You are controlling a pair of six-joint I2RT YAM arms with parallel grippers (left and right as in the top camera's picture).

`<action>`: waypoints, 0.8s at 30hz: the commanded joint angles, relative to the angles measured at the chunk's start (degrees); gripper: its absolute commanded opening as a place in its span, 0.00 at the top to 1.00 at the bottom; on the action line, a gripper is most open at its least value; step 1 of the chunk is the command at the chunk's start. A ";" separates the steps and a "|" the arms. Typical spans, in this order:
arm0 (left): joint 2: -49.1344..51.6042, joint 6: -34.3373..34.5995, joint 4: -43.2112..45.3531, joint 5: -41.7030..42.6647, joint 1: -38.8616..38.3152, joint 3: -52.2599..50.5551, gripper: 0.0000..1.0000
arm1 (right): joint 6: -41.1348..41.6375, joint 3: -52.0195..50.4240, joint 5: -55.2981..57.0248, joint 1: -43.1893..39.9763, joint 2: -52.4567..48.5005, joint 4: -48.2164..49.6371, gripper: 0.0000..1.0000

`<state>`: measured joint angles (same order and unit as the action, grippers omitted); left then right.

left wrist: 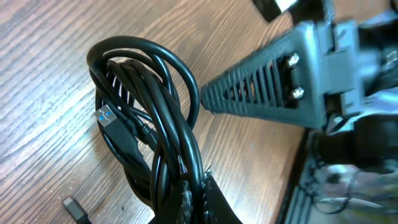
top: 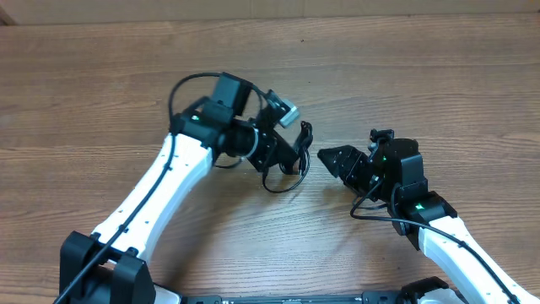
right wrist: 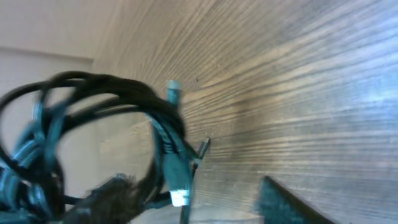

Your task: Untangle cables

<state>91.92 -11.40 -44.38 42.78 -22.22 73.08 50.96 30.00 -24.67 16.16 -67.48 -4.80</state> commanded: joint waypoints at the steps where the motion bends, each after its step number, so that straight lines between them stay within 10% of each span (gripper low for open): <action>1: -1.29 -1.92 0.31 10.62 5.62 0.90 0.96 | -0.42 1.05 -1.20 -0.11 -0.15 -0.81 0.44; 24: -1.29 -1.29 0.07 24.17 5.62 0.90 0.96 | -6.08 1.05 -9.92 -0.02 -0.15 7.32 0.45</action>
<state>91.92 -12.19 -44.40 64.38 -15.40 73.08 46.35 30.02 -33.30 16.16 -67.51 1.93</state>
